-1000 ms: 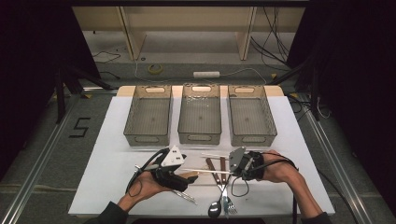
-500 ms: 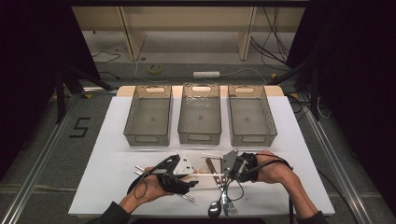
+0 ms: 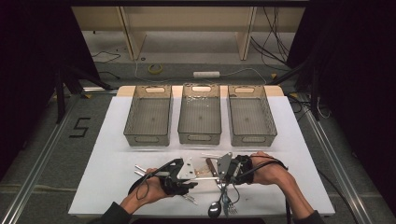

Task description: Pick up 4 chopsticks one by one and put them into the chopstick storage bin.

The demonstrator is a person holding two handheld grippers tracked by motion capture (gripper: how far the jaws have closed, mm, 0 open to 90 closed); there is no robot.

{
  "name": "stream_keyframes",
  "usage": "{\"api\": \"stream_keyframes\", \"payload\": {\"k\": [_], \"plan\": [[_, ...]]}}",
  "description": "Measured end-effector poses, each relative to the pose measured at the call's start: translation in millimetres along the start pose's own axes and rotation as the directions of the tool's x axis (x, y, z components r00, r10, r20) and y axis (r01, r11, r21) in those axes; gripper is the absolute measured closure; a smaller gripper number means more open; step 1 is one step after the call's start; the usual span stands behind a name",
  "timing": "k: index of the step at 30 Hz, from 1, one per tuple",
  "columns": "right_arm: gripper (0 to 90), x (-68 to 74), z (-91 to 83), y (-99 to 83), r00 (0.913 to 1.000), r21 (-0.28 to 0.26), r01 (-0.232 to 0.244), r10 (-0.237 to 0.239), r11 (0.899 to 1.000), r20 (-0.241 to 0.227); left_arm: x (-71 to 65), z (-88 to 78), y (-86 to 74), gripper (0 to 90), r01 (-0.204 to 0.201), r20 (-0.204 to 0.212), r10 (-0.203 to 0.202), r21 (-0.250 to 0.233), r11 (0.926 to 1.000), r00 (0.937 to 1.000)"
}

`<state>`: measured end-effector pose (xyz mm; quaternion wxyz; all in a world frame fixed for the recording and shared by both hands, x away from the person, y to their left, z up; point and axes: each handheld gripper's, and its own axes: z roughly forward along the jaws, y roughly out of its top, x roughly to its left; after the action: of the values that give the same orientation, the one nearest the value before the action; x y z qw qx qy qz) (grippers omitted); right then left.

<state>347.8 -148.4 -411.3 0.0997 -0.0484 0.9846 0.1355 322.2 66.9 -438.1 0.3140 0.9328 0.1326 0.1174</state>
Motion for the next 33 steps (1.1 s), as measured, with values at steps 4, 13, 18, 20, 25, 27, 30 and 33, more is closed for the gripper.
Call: {"api": "stream_keyframes", "payload": {"k": [4, 13, 18, 20, 25, 27, 30, 33], "plan": [[85.0, 0.8, 1.0, 1.7, 0.9999, 0.003, 0.011, -0.011, 1.0, -0.003, -1.0, 1.5, -0.7, 74.0, -0.012, 0.003, 0.012, 0.006, 0.9999, 0.9999], [79.0, 0.2, 0.9, 0.2, 1.0, -0.016, 0.006, -0.006, 1.0, -0.006, -6.2, -1.1, 0.1, 84.3, -0.063, 0.052, 0.063, 0.001, 0.998, 0.9966], [61.1, -8.3, -9.9, -13.1, 0.9937, -0.09, -0.112, 0.11, 0.99, -0.021, -3.9, -5.5, -1.2, 84.8, -0.051, 0.062, 0.052, -0.016, 0.9986, 0.9967], [58.4, -12.8, -15.4, -20.4, 0.9842, -0.173, -0.177, 0.175, 0.969, -0.025, -3.0, -7.2, -1.0, 84.9, -0.045, 0.056, 0.046, -0.018, 0.9988, 0.9974], [48.5, -16.4, -19.0, -33.9, 0.9568, -0.256, -0.284, 0.29, 0.924, -0.016, 2.0, -7.6, -4.0, 85.0, 0.015, 0.05, -0.015, -0.011, 0.9998, 0.9986], [44.2, -17.0, -20.0, -38.3, 0.9444, -0.288, -0.314, 0.329, 0.905, 0.002, 5.6, -8.8, -5.3, 85.0, 0.059, 0.052, -0.058, -0.018, 0.9981, 0.9969], [41.9, -19.7, -23.0, -46.2, 0.9093, -0.357, -0.383, 0.416, 0.852, 0.016, 11.3, -12.5, -7.0, 85.0, 0.114, 0.054, -0.112, -0.03, 0.993, 0.9922], [40.7, -21.1, -25.3, -52.4, 0.8766, -0.406, -0.434, 0.481, 0.804, 0.016, 17.6, -17.2, -10.4, 85.0, 0.164, 0.033, -0.163, -0.045, 0.9854, 0.9861]]}}
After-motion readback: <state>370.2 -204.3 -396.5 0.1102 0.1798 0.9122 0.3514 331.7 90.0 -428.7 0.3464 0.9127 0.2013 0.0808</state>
